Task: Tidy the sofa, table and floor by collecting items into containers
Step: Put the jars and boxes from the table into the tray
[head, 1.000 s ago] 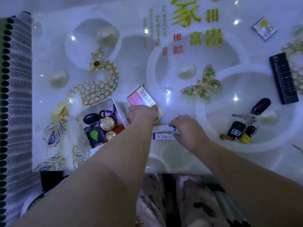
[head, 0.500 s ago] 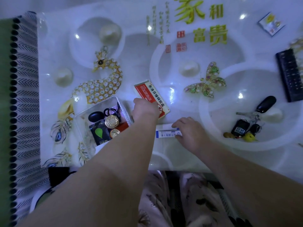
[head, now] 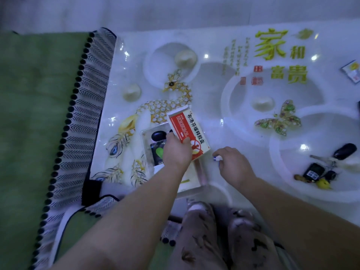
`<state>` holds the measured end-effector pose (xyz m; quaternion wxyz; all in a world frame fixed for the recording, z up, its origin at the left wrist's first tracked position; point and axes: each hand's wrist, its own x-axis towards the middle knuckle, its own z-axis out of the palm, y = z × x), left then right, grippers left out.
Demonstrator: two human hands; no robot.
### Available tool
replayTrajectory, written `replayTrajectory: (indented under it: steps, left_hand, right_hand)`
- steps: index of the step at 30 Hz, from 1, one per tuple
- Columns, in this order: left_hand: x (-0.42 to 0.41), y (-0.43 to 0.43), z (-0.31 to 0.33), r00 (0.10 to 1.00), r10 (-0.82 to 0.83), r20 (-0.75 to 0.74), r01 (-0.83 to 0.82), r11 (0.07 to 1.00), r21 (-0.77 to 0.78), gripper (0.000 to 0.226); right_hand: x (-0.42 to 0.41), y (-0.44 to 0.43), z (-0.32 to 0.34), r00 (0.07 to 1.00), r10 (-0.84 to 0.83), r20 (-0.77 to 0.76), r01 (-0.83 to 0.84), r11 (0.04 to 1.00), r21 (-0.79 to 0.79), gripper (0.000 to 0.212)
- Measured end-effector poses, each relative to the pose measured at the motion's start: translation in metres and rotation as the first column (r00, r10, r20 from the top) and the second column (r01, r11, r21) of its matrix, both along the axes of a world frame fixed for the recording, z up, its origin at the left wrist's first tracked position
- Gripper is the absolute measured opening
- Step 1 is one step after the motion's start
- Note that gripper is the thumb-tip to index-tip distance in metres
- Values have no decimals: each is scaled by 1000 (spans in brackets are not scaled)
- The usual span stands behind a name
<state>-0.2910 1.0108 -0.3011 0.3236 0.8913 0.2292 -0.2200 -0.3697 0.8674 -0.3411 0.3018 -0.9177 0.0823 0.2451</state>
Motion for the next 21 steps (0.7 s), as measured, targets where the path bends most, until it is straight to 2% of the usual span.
replayTrajectory:
  steps: [6, 11, 17, 21]
  left_hand:
    - [-6, 50, 4, 996, -64, -59, 69, 994, 85, 23]
    - [-9, 41, -6, 980, -147, -134, 162, 981, 104, 33]
    - [-11, 19, -16, 955, -268, -124, 284, 948, 142, 40]
    - [-14, 15, -19, 905, -318, -283, 365, 922, 132, 28]
  right_hand:
    - [10, 37, 6, 999, -24, 31, 23, 999, 30, 42]
    - [6, 38, 3, 1000, -10, -10, 10, 1000, -2, 42]
    - [-8, 26, -4, 997, -60, -52, 59, 998, -30, 42]
    - [-14, 20, -6, 994, -70, -86, 65, 996, -61, 44]
